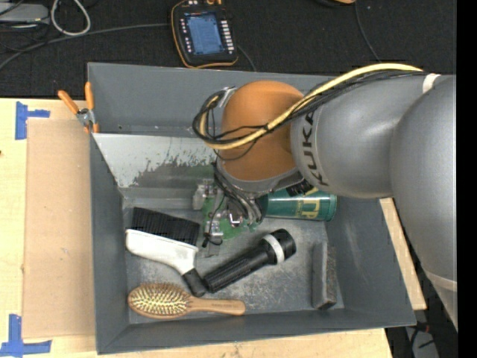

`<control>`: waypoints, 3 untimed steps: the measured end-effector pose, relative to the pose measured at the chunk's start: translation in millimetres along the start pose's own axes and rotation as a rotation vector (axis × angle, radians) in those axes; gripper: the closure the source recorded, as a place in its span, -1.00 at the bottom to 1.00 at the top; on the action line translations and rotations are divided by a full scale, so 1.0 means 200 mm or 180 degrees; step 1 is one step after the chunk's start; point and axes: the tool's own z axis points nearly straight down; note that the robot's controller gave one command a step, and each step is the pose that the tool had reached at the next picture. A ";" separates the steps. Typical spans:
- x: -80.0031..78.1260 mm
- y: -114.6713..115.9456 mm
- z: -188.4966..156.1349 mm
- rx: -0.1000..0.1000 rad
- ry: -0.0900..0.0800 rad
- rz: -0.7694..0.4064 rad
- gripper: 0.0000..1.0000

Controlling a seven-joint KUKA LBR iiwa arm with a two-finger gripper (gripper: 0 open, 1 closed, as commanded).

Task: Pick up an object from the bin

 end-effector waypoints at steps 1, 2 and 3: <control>-0.01 -0.01 -0.02 -0.0003 -0.0022 0.0018 -1.00; 0.15 0.46 0.44 0.0001 -0.0028 0.0293 -1.00; 0.07 0.44 -0.01 -0.0010 -0.0075 0.0650 -1.00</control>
Offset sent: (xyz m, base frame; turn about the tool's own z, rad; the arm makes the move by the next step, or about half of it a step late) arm -0.0326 0.0929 -0.0895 0.0915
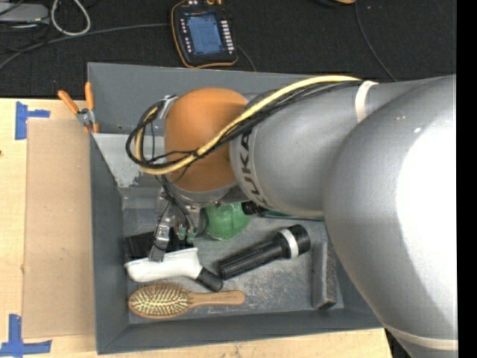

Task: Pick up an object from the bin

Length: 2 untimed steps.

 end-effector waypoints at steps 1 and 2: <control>0.21 -0.03 0.31 0.0027 0.0072 0.0405 -1.00; 0.16 0.03 0.44 -0.0014 -0.0010 0.0847 -1.00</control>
Offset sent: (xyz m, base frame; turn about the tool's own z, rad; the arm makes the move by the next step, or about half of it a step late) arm -0.0315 0.0116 -0.0907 0.2663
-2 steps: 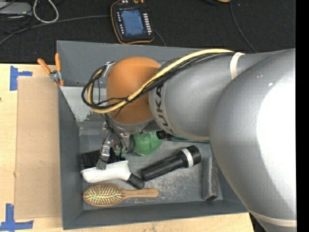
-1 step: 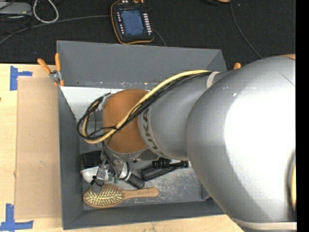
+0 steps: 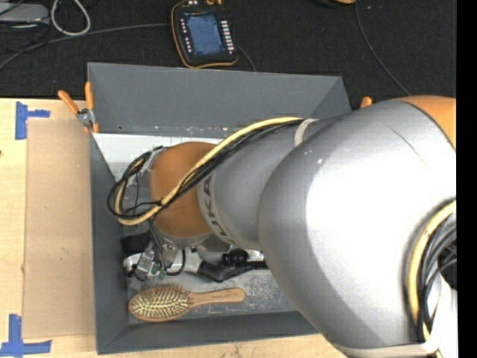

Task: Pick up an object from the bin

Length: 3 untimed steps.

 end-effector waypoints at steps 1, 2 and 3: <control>0.00 -0.04 0.00 0.0041 0.0058 0.0297 1.00; 0.00 -0.04 0.00 0.0041 0.0059 0.0299 1.00; 0.00 -0.05 -0.14 0.0064 0.0077 0.0296 1.00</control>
Offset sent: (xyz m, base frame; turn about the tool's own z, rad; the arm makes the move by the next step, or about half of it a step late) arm 0.0000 0.0000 0.0000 0.0000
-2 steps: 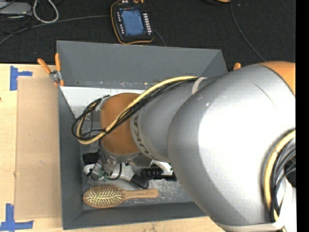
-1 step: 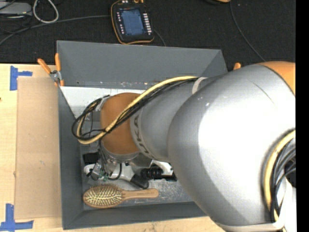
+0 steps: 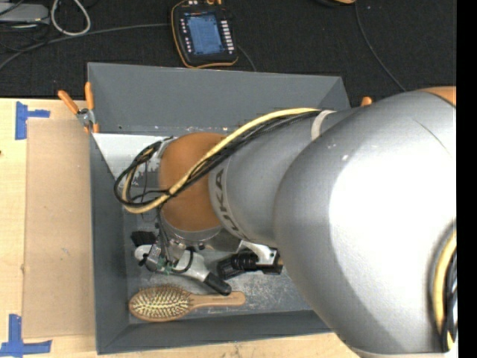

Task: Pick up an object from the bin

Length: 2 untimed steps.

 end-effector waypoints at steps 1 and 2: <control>0.00 -0.01 -0.19 0.0011 0.0008 0.0000 1.00; 0.00 -0.01 -0.35 0.0005 0.0005 -0.0003 1.00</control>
Offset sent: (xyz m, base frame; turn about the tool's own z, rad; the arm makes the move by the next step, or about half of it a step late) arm -0.0011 -0.0007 0.0947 0.0000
